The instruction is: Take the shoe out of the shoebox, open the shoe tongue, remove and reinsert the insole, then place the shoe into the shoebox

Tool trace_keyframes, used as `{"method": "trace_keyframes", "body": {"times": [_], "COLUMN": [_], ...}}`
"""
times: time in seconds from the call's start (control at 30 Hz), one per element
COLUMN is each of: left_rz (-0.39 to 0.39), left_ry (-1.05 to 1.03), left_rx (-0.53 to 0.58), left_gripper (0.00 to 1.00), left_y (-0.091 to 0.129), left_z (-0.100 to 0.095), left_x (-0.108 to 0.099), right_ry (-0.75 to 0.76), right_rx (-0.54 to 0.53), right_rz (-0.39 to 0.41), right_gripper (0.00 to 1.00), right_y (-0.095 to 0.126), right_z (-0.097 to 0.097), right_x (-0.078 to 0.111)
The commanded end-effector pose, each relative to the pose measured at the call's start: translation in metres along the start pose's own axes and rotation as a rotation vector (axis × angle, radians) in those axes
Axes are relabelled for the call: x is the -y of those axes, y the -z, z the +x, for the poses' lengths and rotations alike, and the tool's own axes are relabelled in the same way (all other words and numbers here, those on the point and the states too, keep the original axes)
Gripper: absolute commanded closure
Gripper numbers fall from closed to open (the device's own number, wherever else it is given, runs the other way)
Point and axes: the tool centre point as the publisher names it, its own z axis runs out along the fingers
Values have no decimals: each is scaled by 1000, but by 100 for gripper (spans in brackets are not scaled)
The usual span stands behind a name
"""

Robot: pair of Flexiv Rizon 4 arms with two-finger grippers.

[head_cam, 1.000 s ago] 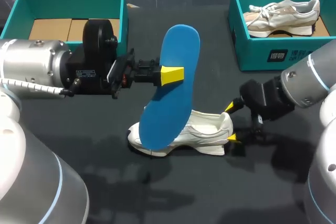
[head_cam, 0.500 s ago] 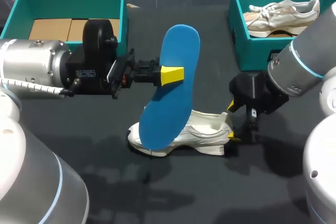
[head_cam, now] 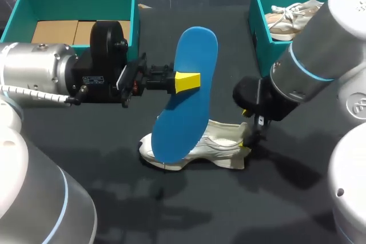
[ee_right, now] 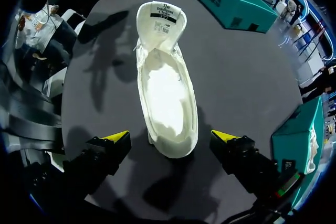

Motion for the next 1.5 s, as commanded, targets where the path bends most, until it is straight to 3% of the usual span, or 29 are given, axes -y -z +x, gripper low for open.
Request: {"method": "trace_keyframes", "body": {"times": [0.03, 0.17, 0.57, 0.8, 1.17, 1.5], "left_rz": [2, 2, 2, 2, 2, 2], "left_ry": [0, 0, 0, 0, 0, 0], "left_rx": [1, 1, 1, 1, 1, 1], "left_gripper": [100, 100, 100, 100, 100, 100], "left_y": [-1, -1, -1, -1, -1, -1], "left_z": [1, 1, 1, 1, 1, 1], "left_x": [-1, -1, -1, -1, -1, -1], "right_ry": [-17, -41, -24, 11, 61, 107], "right_rx": [58, 71, 59, 70, 64, 66], "right_rz": [153, 203, 171, 165, 152, 195], "right_gripper": [0, 0, 0, 0, 0, 2], "right_y": [1, -1, 1, 1, -15, -42], "right_z": [14, 19, 19, 9, -11, -20], "right_x": [-7, -8, -17, -30, -55, -72]}}
